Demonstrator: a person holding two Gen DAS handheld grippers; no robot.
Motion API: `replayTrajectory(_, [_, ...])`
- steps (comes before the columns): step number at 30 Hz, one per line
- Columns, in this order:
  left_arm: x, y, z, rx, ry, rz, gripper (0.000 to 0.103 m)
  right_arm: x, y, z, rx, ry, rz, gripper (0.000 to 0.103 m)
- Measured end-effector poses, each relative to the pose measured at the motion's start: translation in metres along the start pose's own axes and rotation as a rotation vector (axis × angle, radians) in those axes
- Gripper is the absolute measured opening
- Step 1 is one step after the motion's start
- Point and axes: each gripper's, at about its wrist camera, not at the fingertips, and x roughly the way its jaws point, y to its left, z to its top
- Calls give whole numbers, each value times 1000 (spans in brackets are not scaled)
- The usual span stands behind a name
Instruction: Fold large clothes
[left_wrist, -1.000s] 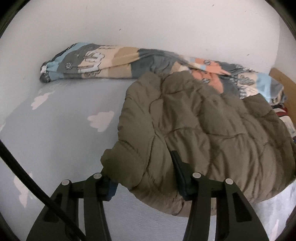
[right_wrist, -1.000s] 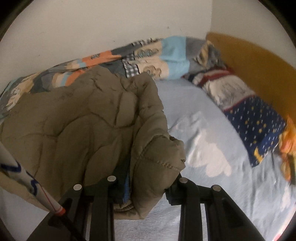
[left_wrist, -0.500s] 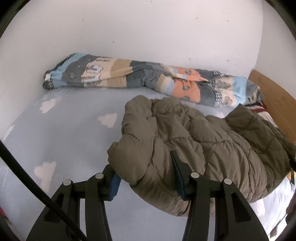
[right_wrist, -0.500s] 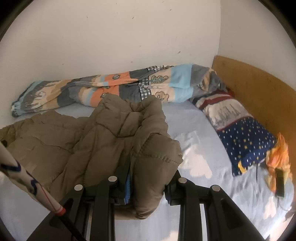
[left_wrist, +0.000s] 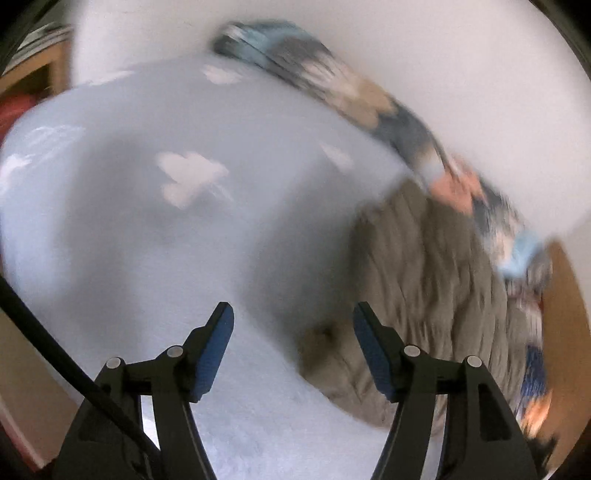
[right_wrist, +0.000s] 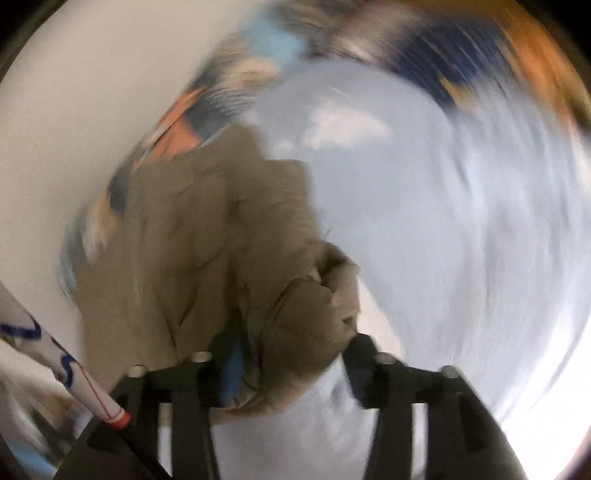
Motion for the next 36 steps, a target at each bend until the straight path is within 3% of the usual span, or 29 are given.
replayTrajectory(1, [-4, 2, 2, -6, -26, 17, 67, -6, -16, 2, 70, -13, 10, 62])
replayTrajectory(3, [-5, -6, 1, 20, -45, 15, 67, -22, -18, 4, 48, -93, -49, 62])
replayTrajectory(8, [12, -77, -33, 286, -61, 1, 67, -61, 41, -9, -214, -338, -72, 62])
replayTrajectory(11, [27, -132, -68, 531, -106, 25, 74, -47, 82, -23, -404, -332, -48, 62])
replayTrajectory(14, [47, -164, -96, 671, -106, 51, 76, -10, 108, -35, -484, -243, -30, 61])
replayTrajectory(17, [77, -177, -108, 716, -37, 100, 77, 19, 121, -44, -520, -187, -39, 60])
replayTrajectory(19, [97, -177, -108, 716, 4, 144, 83, 39, 125, -49, -540, -138, -80, 60])
replayTrajectory(21, [106, -177, -108, 711, 12, 159, 89, 60, 117, -53, -539, -68, -138, 61])
replayTrajectory(24, [107, -182, -110, 725, 2, 171, 90, 81, 118, -59, -579, -27, -205, 65])
replayTrajectory(28, [89, -181, -114, 726, -52, 154, 90, 72, 119, -57, -565, -34, -189, 65])
replayTrajectory(31, [69, -185, -113, 738, -107, 115, 90, 42, 117, -50, -528, -104, -140, 65])
replayTrajectory(36, [49, -195, -128, 818, -180, 75, 90, -1, 102, -50, -498, -226, -204, 65])
